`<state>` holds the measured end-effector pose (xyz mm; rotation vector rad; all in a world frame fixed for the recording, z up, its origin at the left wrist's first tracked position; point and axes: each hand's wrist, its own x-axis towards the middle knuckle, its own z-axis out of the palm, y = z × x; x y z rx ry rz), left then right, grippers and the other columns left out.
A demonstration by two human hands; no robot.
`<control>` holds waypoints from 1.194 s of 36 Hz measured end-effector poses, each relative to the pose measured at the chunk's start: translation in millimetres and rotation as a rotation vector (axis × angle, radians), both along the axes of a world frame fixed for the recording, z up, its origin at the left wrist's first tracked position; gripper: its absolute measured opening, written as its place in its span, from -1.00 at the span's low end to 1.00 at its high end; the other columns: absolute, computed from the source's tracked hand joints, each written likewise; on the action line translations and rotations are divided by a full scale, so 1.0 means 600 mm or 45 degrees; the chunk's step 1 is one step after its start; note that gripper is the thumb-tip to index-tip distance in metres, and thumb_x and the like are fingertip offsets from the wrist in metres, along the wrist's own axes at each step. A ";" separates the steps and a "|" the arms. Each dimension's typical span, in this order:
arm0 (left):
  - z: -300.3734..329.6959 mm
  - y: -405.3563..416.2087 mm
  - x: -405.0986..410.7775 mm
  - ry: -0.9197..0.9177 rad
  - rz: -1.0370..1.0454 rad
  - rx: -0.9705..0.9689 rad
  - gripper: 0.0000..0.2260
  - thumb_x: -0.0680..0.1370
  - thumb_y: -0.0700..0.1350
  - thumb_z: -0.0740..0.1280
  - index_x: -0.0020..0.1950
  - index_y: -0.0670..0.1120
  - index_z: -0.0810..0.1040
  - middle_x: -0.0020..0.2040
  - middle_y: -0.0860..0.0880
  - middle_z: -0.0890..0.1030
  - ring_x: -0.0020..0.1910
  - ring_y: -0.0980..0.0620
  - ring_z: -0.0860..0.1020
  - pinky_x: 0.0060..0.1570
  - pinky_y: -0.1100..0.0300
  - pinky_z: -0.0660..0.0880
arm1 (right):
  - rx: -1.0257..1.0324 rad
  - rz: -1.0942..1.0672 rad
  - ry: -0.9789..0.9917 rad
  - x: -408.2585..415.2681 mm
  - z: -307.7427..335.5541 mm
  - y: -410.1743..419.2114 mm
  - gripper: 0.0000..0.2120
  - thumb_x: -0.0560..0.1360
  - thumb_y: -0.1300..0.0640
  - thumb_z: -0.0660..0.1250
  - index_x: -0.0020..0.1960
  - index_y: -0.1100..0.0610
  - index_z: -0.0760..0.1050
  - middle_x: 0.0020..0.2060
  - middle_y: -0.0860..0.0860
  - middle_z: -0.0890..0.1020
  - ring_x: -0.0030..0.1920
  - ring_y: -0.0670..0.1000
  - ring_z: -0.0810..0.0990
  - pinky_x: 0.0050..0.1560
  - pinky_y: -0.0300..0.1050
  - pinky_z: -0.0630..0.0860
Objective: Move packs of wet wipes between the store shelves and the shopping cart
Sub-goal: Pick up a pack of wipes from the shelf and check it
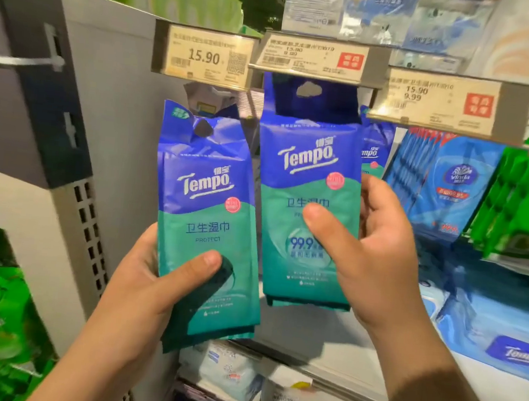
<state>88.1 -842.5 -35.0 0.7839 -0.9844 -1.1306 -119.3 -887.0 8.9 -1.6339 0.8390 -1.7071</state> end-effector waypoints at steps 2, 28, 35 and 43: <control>0.002 0.001 -0.001 0.008 -0.010 -0.002 -0.12 -0.04 0.16 0.73 0.22 -0.09 0.61 0.10 -0.17 0.73 -0.02 -0.14 0.73 -0.20 0.09 0.66 | 0.037 -0.053 0.000 0.002 -0.005 -0.013 -0.64 0.40 0.08 0.49 0.18 0.03 0.54 0.04 -0.04 0.73 0.04 -0.01 0.72 0.02 -0.02 0.65; -0.009 0.002 -0.008 -0.020 -0.079 0.038 -0.23 -0.03 0.15 0.74 0.13 0.02 0.65 0.10 -0.15 0.73 0.01 -0.14 0.73 -0.15 0.09 0.67 | 0.313 -0.592 -0.056 0.023 -0.087 -0.143 -0.79 0.55 -0.11 0.39 0.05 0.02 0.60 -0.13 -0.16 0.68 -0.07 -0.15 0.65 -0.01 -0.10 0.53; -0.017 0.001 -0.011 -0.017 -0.080 0.037 -0.25 -0.01 0.12 0.74 0.14 0.01 0.65 0.09 -0.15 0.73 -0.03 -0.08 0.73 -0.18 0.15 0.65 | 0.456 -0.667 -0.053 0.017 -0.072 -0.208 -0.72 0.57 -0.10 0.36 0.02 0.13 0.54 -0.25 -0.06 0.60 -0.20 0.03 0.56 -0.35 -0.35 0.44; -0.033 -0.004 -0.003 -0.041 -0.065 0.048 -0.38 0.21 -0.11 0.59 0.26 -0.08 0.55 0.10 -0.14 0.73 -0.02 -0.08 0.73 -0.16 0.14 0.65 | 0.586 -0.621 -0.067 0.020 -0.063 -0.241 -0.45 0.54 -0.21 0.38 0.28 0.22 0.48 0.14 0.14 0.64 0.05 0.14 0.61 -0.12 -0.17 0.49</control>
